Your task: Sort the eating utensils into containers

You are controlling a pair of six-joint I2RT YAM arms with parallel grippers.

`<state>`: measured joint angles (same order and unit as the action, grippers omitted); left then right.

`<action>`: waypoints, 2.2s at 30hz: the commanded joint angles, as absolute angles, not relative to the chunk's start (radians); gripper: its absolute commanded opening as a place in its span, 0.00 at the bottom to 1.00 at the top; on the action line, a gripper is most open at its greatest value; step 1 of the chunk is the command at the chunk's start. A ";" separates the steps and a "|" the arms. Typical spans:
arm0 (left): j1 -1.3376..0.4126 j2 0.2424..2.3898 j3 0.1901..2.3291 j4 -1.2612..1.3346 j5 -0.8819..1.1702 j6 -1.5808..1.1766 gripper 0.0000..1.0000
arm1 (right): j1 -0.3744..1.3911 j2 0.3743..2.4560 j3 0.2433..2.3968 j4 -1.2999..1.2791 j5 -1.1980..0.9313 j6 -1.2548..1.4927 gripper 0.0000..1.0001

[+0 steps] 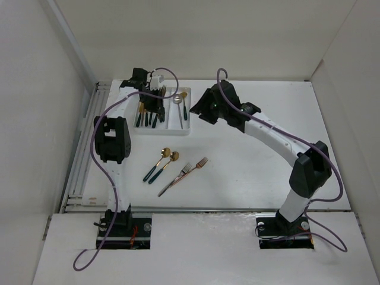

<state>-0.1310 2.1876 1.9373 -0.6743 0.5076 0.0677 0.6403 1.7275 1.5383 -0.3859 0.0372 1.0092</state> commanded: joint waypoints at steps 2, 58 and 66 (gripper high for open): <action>-0.137 2.238 2.029 -0.608 0.431 0.009 0.00 | 0.630 1.671 1.536 -0.396 0.097 0.937 0.57; -0.339 1.635 0.994 -0.615 0.052 0.448 0.51 | 0.709 1.529 1.316 -0.497 0.189 0.873 0.61; -0.362 1.666 0.962 -0.624 0.116 0.448 0.42 | 0.709 1.529 1.316 -0.506 0.207 0.873 0.61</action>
